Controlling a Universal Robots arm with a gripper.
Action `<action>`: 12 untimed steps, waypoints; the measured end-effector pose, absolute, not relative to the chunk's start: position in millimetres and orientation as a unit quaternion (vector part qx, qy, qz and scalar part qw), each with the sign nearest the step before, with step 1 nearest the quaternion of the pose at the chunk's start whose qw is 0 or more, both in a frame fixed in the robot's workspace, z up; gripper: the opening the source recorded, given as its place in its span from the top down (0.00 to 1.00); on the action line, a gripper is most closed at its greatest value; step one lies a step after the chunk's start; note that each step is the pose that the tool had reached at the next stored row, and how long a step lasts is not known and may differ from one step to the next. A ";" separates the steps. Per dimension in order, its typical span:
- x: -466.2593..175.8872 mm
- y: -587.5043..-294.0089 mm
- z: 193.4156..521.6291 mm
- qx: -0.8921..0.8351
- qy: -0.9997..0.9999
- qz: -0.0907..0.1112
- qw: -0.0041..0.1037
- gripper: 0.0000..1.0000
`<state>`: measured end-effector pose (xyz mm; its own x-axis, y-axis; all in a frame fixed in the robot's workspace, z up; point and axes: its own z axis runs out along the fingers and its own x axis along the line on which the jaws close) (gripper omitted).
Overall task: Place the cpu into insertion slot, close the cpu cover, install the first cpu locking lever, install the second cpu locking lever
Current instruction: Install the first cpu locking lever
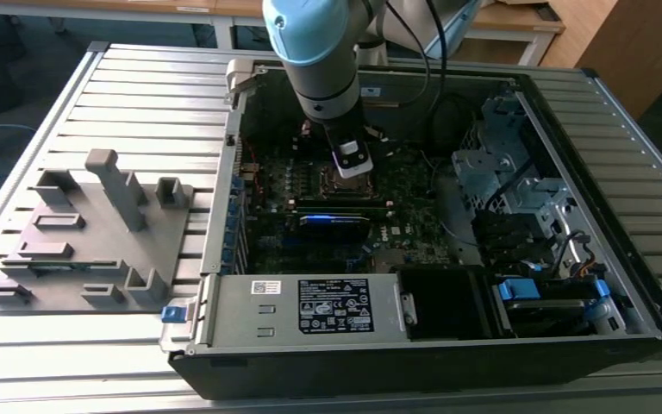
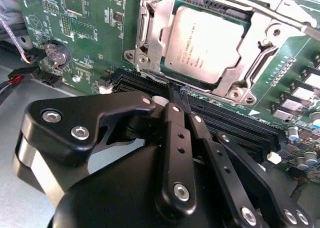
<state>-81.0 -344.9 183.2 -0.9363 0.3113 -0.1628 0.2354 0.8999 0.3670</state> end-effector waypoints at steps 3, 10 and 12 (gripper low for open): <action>-81.0 -344.9 184.4 0.141 0.968 0.174 0.109 0.90; -81.0 -345.0 194.4 0.141 0.968 0.174 0.109 0.90; -81.0 -345.0 196.9 0.141 0.968 0.174 0.109 0.90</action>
